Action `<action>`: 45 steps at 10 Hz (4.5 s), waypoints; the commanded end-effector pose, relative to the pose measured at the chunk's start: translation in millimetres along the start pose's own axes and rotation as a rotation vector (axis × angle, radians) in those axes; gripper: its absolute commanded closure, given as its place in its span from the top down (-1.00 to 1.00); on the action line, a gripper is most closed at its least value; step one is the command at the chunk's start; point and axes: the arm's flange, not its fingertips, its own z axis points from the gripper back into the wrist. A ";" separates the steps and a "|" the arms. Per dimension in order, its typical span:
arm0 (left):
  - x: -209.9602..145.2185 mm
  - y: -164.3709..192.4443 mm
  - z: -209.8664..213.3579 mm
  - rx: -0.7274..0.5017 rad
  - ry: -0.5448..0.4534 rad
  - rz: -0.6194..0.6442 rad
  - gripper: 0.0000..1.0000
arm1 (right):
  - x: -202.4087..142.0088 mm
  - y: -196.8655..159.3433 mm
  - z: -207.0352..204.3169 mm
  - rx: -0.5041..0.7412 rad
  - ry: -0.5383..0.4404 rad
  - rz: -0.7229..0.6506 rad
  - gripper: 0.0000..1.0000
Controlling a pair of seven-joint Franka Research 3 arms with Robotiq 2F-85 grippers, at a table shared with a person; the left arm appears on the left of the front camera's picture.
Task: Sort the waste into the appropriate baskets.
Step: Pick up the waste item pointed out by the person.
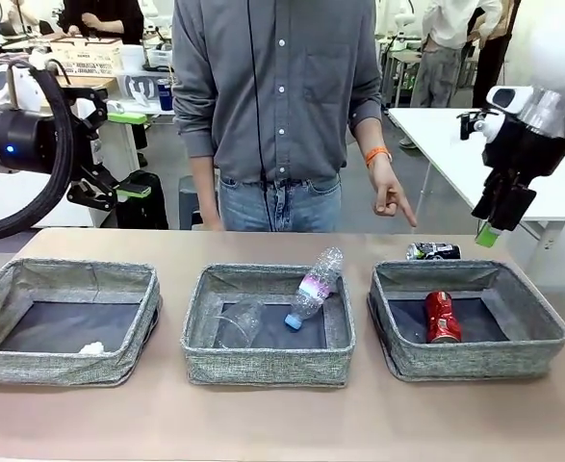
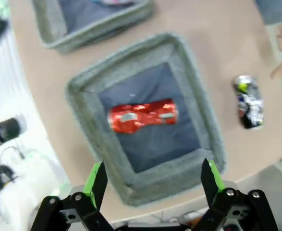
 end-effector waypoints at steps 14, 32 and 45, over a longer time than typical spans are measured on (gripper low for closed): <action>-1.8 -3.0 -1.2 -0.019 0.001 0.002 1.00 | -12.9 -142.2 -112.7 -0.051 -0.036 0.365 1.00; -1.8 -3.0 -1.2 -0.019 0.001 0.002 1.00 | -20.8 -190.5 -212.0 -0.075 -0.021 0.319 1.00; -1.8 -3.0 -1.2 -0.019 0.001 0.002 1.00 | -30.5 -195.1 -228.2 -0.007 -0.060 0.302 -0.20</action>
